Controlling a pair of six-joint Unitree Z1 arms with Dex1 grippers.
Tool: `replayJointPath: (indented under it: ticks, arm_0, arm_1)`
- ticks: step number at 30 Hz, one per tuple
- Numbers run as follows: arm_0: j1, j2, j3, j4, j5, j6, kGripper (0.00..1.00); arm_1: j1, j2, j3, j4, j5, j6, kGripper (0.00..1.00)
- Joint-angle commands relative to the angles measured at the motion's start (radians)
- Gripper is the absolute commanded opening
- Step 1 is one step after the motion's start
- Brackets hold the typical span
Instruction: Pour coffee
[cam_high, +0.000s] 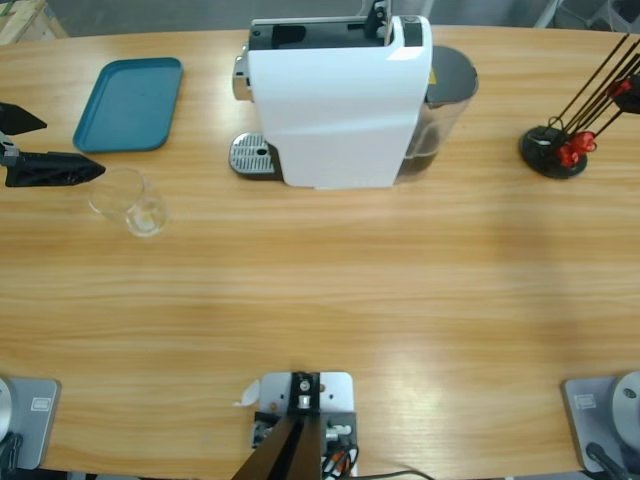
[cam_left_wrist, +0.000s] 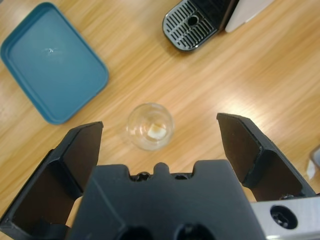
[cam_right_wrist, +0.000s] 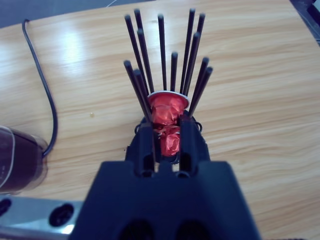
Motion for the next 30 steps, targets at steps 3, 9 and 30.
replayJointPath:
  ticks: [3, 9, 30]
  arm_0:
    - [-0.012, -0.013, 0.046, -0.01, -0.011, -0.016, 0.987]
    - [-0.011, -0.013, 0.055, -0.011, -0.012, -0.018, 0.987]
    - [-0.012, -0.091, 0.067, -0.028, -0.028, -0.021, 0.987]
  arm_1:
    - [-0.007, -0.038, -0.117, 0.096, -0.044, -0.012, 0.0]
    - [-0.006, -0.09, -0.17, 0.192, -0.074, -0.012, 0.0]
    - [0.326, -0.229, -0.257, 0.289, 0.514, -0.349, 0.0]
